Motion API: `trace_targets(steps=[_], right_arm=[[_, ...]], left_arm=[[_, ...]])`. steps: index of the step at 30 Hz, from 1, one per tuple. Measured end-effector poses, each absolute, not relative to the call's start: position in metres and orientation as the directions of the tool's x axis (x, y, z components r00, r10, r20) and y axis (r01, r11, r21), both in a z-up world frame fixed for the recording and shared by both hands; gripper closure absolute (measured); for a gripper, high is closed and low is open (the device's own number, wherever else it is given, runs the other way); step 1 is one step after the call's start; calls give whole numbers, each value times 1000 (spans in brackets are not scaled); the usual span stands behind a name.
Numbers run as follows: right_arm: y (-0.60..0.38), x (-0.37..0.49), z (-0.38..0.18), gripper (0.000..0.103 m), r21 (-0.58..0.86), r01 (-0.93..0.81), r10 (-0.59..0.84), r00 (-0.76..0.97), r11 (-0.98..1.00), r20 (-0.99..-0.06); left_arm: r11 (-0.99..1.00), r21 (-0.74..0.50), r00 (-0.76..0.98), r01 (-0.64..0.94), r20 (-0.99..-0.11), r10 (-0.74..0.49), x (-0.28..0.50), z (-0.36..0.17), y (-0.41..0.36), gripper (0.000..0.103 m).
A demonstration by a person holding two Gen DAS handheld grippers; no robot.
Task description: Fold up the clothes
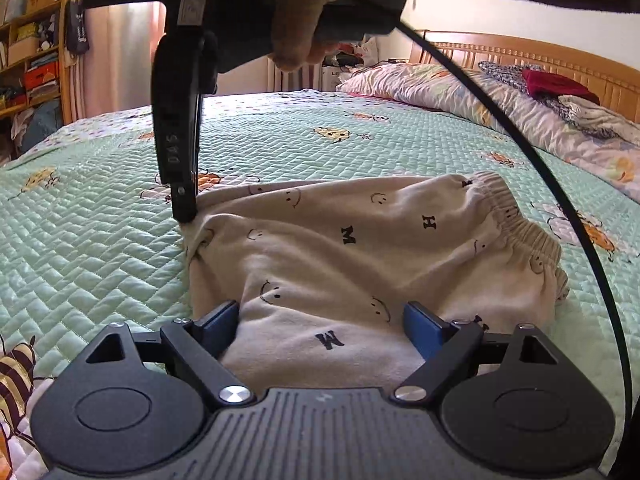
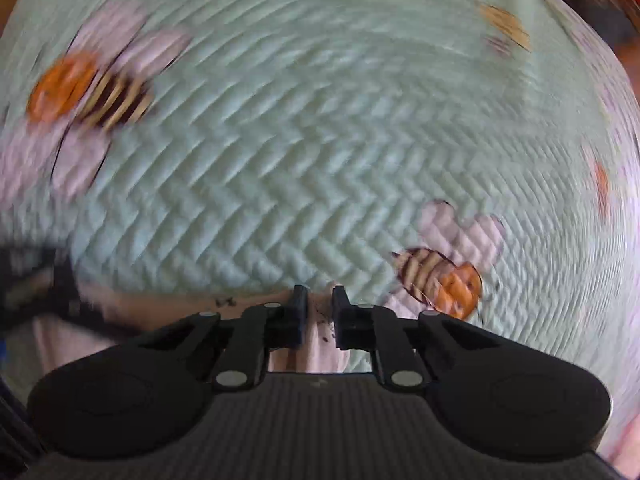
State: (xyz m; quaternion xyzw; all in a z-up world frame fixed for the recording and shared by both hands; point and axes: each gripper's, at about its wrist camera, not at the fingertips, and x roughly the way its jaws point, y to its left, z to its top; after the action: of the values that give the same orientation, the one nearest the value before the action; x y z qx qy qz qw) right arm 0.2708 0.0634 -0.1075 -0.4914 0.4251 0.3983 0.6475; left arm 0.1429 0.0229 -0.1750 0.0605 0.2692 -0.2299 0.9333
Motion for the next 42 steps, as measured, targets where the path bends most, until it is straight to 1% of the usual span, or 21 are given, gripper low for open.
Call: trace_targets(steps=[1,2,4,7,9,11,13,15,17,18,20,21,23,25,27,29,31,33,36,39,42], right_arm=[[61,274,-108,102,-324,-918,98,353,229,-931],[59,279,-111,103,-359,-903,81,386,233,-919],[55,287,-117,103,-336,-898,79,371,283,-925],[50,281,-105,101,-338,-883,148,401,326,-904],[49,276,-94,95,-334,-886,196,407,321,-892],[53,266,-85,67,-317,-916,219,371,245,-903],[62,254,-93,58,-288,-949,171,307,127,-936],[67,252,-105,59,-271,-961,108,276,62,-955],[69,264,-123,67,-282,-957,36,285,69,-958],[67,273,-128,62,-271,-958,39,275,97,-961],[62,287,-129,36,-274,-944,74,291,183,-954],[58,290,-126,32,-289,-928,95,318,236,-943],[49,294,-118,38,-298,-879,136,370,373,-919],[33,290,-102,39,-278,-805,212,439,524,-873],[14,280,-85,37,-209,-740,297,488,639,-821],[-7,262,-67,33,-91,-700,400,504,708,-766],[-23,222,-58,28,-61,-671,431,540,739,-723],[-35,180,-61,27,-135,-673,411,585,727,-700],[-40,110,-73,25,-260,-725,431,616,638,-660],[-25,77,-88,25,-355,-748,434,631,560,-643],[-9,46,-104,32,-445,-758,439,644,477,-627]], left_arm=[[884,1,750,468,-529,-397,141,-175,21,15],[880,13,751,475,-527,-397,140,-175,19,15],[879,14,750,477,-529,-399,140,-175,19,14],[880,7,747,475,-531,-399,141,-175,19,13],[881,13,750,473,-530,-395,140,-175,18,13],[881,17,752,472,-529,-393,140,-175,19,13],[882,21,754,471,-529,-390,140,-174,18,13],[882,21,754,471,-529,-390,139,-174,18,13],[882,19,753,472,-530,-391,139,-174,18,13],[881,16,750,473,-531,-393,139,-175,18,13],[880,14,748,475,-533,-396,138,-175,18,13],[879,17,748,477,-533,-396,138,-175,18,13],[877,17,747,480,-533,-398,137,-175,18,13],[876,0,742,483,-530,-410,138,-174,20,13],[871,-70,733,487,-510,-451,141,-171,32,13],[868,-185,725,460,-487,-488,142,-166,57,18],[860,-299,729,414,-458,-510,141,-161,87,24],[864,-375,772,336,-415,-481,138,-154,123,25],[877,-439,845,198,-377,-379,139,-146,171,26],[886,-460,884,54,-391,-257,144,-145,210,26],[876,-481,889,-28,-413,-198,144,-150,233,26]])
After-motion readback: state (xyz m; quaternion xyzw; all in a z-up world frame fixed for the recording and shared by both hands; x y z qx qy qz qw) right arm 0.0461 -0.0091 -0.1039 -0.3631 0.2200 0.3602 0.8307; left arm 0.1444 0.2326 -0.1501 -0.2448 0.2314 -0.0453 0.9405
